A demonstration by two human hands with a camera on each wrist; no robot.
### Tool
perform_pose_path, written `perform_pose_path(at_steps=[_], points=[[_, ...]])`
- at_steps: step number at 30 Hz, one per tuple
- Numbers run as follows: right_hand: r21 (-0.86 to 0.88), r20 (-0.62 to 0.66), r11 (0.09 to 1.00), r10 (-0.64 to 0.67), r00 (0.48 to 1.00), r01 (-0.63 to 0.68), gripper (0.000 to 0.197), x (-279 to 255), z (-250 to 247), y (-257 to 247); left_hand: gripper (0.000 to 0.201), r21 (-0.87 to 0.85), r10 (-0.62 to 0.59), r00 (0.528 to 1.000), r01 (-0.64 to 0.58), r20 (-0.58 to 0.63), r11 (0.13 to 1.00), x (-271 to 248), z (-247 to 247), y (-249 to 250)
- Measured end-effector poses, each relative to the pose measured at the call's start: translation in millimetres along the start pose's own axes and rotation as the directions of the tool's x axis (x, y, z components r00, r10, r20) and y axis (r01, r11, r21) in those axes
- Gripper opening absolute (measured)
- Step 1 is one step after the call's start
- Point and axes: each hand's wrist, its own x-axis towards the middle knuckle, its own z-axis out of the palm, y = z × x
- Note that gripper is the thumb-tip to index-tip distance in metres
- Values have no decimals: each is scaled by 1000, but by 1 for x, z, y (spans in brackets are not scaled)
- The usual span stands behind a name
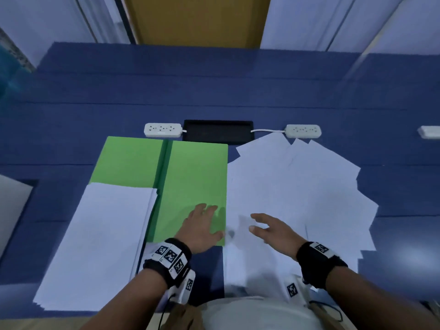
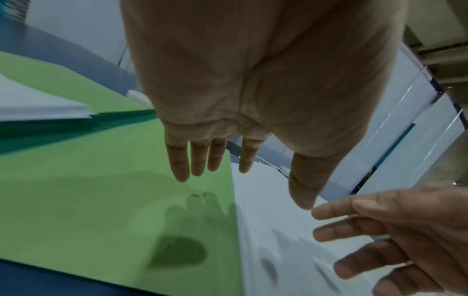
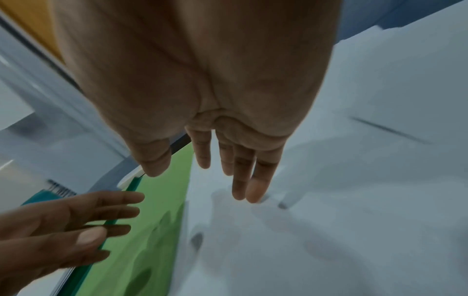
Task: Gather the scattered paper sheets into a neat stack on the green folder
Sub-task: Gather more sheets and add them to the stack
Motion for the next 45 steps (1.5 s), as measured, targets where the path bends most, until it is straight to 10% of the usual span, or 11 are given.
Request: perform_pose_path(at_steps=[8,19,26,28,32,36,41,45], points=[[286,-302,951,204,931,-115,47,-3,-87,91,84,-15,-94,991,96,92,995,38,38,90],[578,-24,799,220,975,-166,87,16,-105,107,93,262,-184,972,142,144,955,61,77,138],[541,16,830,151,988,-136,49,28,-94,89,89,236,-174,978,143,119,961,62,74,133],[456,-11,888,72,997,-59,21,31,-92,87,81,191,-182,978,161,98,968,63,75,131],[263,-101,959,-79,992,103,40,19,-88,78,52,20,-184,976,187,-117,982,62,78,128],[312,-133,920,-207,969,239,12,-7,-101,81,82,-305,-308,909,220,-281,927,64,68,121],[571,-146,789,-174,974,226,29,-33,-140,92,124,-765,-265,964,175,6,619,76,53,133],[578,-258,800,-6,966,160,25,-22,-171,115,79,-767,-22,992,108,122,633,84,63,159]])
